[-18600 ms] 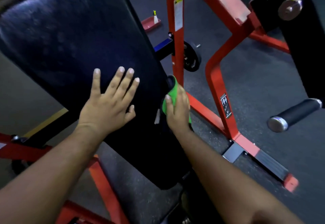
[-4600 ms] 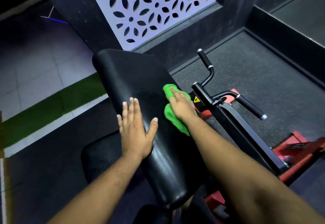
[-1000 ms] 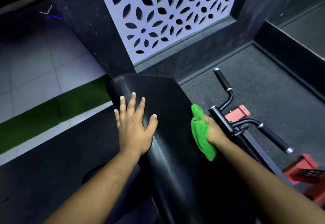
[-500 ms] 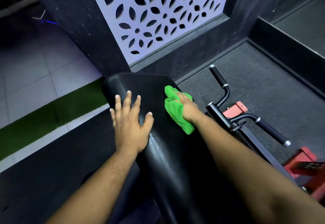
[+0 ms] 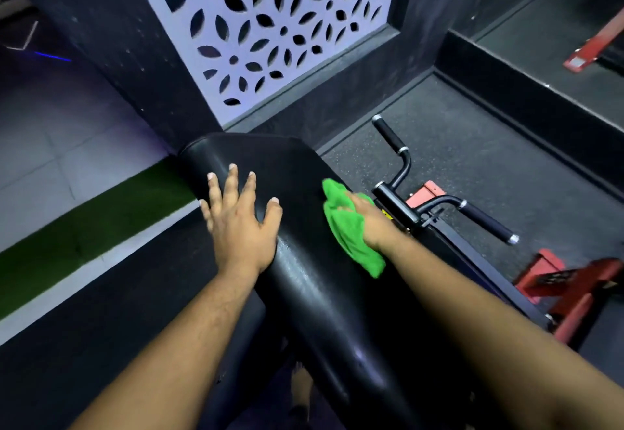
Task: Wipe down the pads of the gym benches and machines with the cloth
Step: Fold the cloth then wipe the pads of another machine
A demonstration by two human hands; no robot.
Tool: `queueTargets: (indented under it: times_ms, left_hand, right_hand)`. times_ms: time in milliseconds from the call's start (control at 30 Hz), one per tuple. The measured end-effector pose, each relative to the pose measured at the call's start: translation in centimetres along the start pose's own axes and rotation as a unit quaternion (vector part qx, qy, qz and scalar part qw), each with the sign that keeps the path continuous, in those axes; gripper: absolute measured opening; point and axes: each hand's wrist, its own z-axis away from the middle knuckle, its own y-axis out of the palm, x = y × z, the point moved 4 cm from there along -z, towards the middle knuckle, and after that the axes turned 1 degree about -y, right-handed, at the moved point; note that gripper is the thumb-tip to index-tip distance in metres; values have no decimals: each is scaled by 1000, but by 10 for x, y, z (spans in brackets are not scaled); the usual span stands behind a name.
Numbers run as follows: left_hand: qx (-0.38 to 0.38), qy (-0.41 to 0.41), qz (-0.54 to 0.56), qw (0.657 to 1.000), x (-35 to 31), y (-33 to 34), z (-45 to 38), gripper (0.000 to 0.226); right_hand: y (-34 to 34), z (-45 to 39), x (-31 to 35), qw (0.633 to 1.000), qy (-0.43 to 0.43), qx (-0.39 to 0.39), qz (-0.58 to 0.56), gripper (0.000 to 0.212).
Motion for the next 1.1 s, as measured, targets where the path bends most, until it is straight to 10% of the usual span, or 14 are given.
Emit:
queueTargets:
  times_ms: [200,500,700,1100]
  left_hand:
    - [-5,6,0,1000,-3,-1,-1,70]
    - [9,17,19,1000,-1,-3,-2,79]
    - [27,29,37,999,-2,-8,2,79]
    - [91,90,-33,991,2,-10,-4,76]
  right_hand:
    - [-18,119,-60,971,209,-102,-48,44]
    - [29,72,93,999,-5,-42,15,50]
    - [35,219,48,985,97,-105,101,72]
    - [75,238,89,916,88,-247,305,84]
